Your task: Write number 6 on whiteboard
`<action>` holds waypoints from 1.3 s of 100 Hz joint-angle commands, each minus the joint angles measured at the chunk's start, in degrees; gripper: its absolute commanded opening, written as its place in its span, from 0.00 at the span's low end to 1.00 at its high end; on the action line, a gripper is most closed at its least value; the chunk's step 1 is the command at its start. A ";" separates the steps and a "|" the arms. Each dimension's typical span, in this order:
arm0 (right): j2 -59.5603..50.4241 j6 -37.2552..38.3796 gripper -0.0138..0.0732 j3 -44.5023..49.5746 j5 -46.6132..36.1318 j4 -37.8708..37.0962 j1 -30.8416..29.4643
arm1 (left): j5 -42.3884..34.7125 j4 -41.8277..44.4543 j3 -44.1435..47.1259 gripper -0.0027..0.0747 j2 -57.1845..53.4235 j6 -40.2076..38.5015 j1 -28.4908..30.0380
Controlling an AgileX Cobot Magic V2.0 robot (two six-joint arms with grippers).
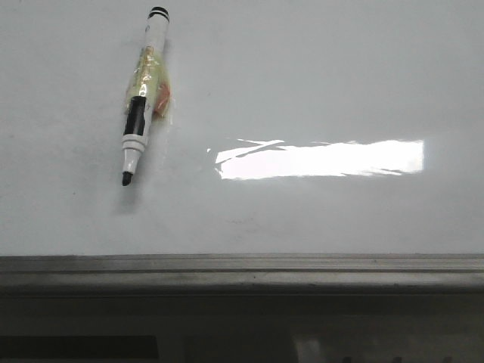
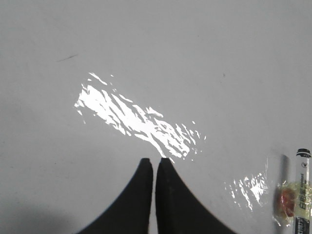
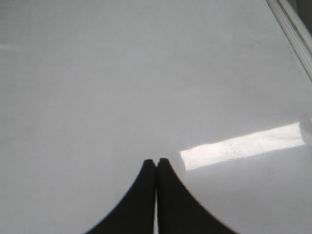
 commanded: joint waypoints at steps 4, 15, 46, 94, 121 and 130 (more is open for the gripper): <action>-0.89 -0.13 0.08 -0.17 -2.45 0.14 -0.31 | -3.54 -5.21 1.42 0.01 -1.67 -0.65 0.01; -0.89 -0.13 0.08 -3.30 3.41 0.14 -0.31 | -4.36 -13.00 0.92 0.01 -1.67 -0.65 0.01; 1.23 -7.13 0.09 -20.46 31.31 -0.24 -0.31 | 5.60 -5.25 -8.16 0.01 1.68 -0.43 -0.24; 12.64 -12.36 0.24 -34.20 45.17 0.89 -0.31 | 29.78 14.24 -32.54 0.53 31.25 12.13 -1.19; 14.31 -12.36 0.59 -35.46 47.16 0.89 -0.31 | 25.76 13.62 -33.42 0.55 35.46 19.25 -12.20; 14.31 -12.36 0.59 -35.46 45.67 0.89 -0.31 | 22.16 12.43 -33.50 0.53 37.34 19.25 -15.92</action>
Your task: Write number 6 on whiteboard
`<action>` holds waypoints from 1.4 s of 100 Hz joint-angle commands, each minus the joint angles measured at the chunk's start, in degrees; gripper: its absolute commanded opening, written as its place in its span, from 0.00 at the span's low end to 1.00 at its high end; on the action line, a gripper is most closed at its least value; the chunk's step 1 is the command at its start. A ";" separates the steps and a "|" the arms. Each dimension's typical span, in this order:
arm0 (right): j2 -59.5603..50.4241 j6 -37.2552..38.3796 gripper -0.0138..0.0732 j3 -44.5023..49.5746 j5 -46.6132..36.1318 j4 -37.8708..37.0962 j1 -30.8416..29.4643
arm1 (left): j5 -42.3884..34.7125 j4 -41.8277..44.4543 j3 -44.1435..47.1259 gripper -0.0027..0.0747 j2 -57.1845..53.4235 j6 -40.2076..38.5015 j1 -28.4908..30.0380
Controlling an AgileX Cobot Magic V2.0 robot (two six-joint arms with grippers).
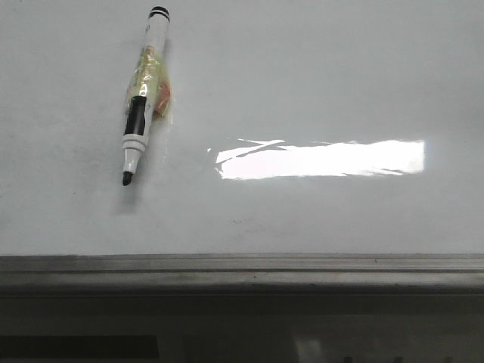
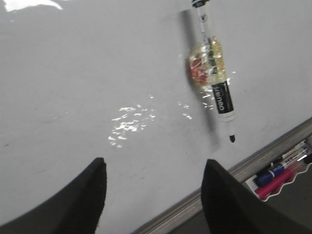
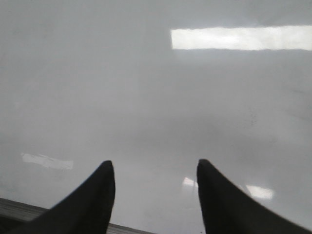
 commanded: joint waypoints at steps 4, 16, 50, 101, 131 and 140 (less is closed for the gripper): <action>1.28 -0.42 0.59 -1.81 -6.06 0.61 -0.31 | -8.25 -3.53 -2.11 0.53 2.76 0.20 -4.88; 1.32 -0.42 0.59 -1.81 -7.29 0.50 -0.31 | -12.21 -6.89 -2.11 0.53 6.28 0.20 -8.92; 1.32 -0.42 0.59 -1.81 -6.83 0.50 -0.31 | -21.38 -19.00 -2.25 0.53 18.13 -0.28 -16.08; 1.32 -0.42 0.59 -1.81 -5.61 0.50 -0.31 | -29.46 -24.08 -3.77 0.53 27.65 -0.28 -19.68; 1.32 -0.42 0.59 -1.81 -6.79 0.50 -0.31 | -29.78 -25.78 -3.77 0.43 30.65 -0.28 -19.68; 1.32 -0.42 0.59 -1.81 -6.79 0.60 -0.31 | -28.18 -25.78 -3.77 0.21 30.80 -0.28 -19.68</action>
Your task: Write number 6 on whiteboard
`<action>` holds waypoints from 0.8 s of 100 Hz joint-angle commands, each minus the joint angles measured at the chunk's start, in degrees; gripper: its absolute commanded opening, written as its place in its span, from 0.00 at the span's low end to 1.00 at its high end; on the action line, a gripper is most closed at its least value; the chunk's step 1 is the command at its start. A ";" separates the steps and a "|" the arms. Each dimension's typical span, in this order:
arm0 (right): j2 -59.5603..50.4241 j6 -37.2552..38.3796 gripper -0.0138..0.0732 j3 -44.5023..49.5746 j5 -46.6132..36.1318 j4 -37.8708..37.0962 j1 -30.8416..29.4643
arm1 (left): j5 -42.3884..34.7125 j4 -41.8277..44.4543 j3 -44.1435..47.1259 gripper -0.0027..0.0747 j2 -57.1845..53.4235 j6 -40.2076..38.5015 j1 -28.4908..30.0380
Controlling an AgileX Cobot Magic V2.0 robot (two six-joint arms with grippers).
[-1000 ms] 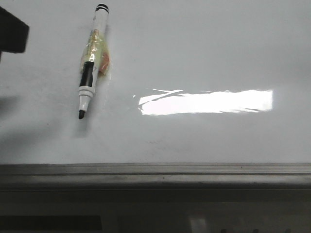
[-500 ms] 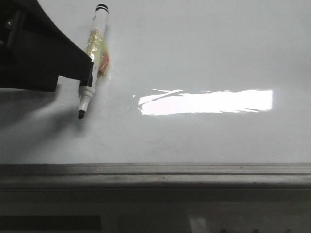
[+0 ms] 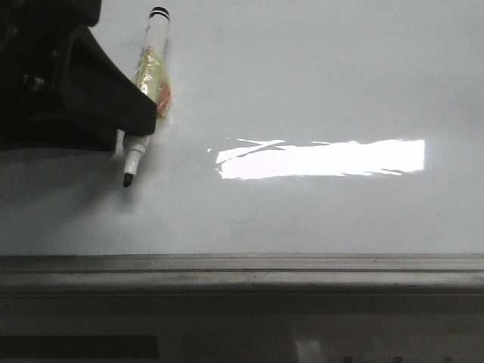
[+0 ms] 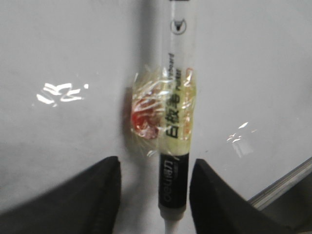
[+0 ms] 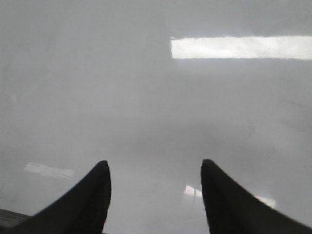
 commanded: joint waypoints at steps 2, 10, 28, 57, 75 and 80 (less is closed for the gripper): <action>1.29 -0.42 0.59 -1.81 -4.84 0.60 -0.31 | -1.54 -0.39 -1.22 0.15 0.36 -0.19 0.00; 1.29 -1.25 0.59 -1.81 -4.84 2.09 -0.31 | 0.22 1.10 -1.22 0.01 0.36 -0.09 0.00; 1.38 -14.86 0.59 -1.81 -4.84 14.51 -0.31 | 3.83 3.98 -1.22 0.01 -0.66 3.02 0.00; 8.83 -42.71 0.59 -1.81 0.95 41.36 -0.31 | 13.59 3.87 -1.38 0.01 -8.61 26.62 0.00; 14.61 -55.39 0.59 -1.81 3.26 52.83 0.94 | 18.54 0.58 -1.38 0.01 -12.53 36.58 0.00; 15.76 -58.75 0.59 -1.81 3.64 55.24 2.24 | 19.36 -1.56 -1.38 0.01 -13.12 39.82 0.00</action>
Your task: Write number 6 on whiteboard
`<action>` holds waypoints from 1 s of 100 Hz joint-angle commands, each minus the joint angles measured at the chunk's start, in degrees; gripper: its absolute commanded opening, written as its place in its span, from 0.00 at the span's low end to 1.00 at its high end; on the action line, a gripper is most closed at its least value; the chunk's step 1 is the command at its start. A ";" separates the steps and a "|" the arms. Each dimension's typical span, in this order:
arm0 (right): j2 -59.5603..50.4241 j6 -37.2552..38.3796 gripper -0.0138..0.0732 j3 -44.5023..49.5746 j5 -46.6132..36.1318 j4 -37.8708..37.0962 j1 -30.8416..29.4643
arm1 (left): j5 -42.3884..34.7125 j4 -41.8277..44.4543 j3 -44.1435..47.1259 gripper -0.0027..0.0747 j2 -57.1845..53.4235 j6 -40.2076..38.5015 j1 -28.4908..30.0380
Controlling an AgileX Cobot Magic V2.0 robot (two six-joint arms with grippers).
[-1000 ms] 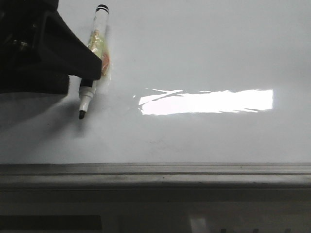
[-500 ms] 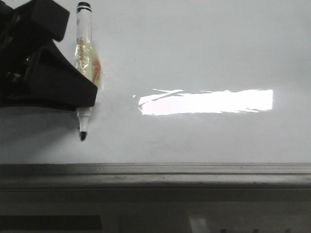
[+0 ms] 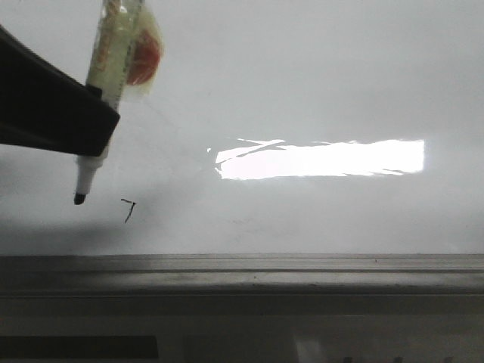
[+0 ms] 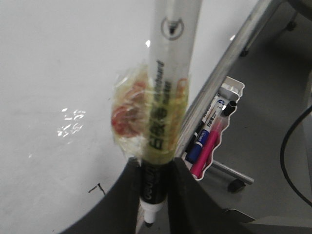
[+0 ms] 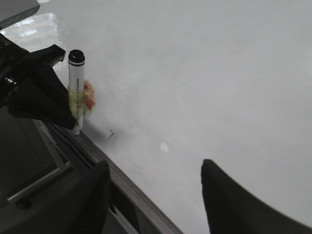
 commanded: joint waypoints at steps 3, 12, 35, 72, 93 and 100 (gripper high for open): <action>3.17 -8.65 0.59 -1.81 -1.38 8.43 2.46 | 0.94 -6.06 -1.39 0.01 -1.89 6.64 0.00; 5.54 -10.55 0.59 -1.81 -1.30 8.96 5.84 | 2.83 -11.41 -1.39 0.01 -2.00 13.89 0.00; 11.48 -14.67 0.59 -1.81 -1.30 9.68 13.63 | 5.17 -18.66 -1.39 0.01 -1.63 26.25 0.00; 19.45 -32.31 0.61 -4.27 -8.72 22.15 25.72 | 10.62 -18.56 -1.39 0.01 -1.63 28.03 0.00; 24.99 -35.91 0.67 -7.24 -12.58 24.69 33.16 | 10.74 -18.77 -1.39 0.01 -1.63 28.03 0.00; 26.57 -37.00 0.67 -7.84 -13.35 25.39 34.94 | 11.30 -18.77 -1.39 0.01 -1.63 28.03 0.00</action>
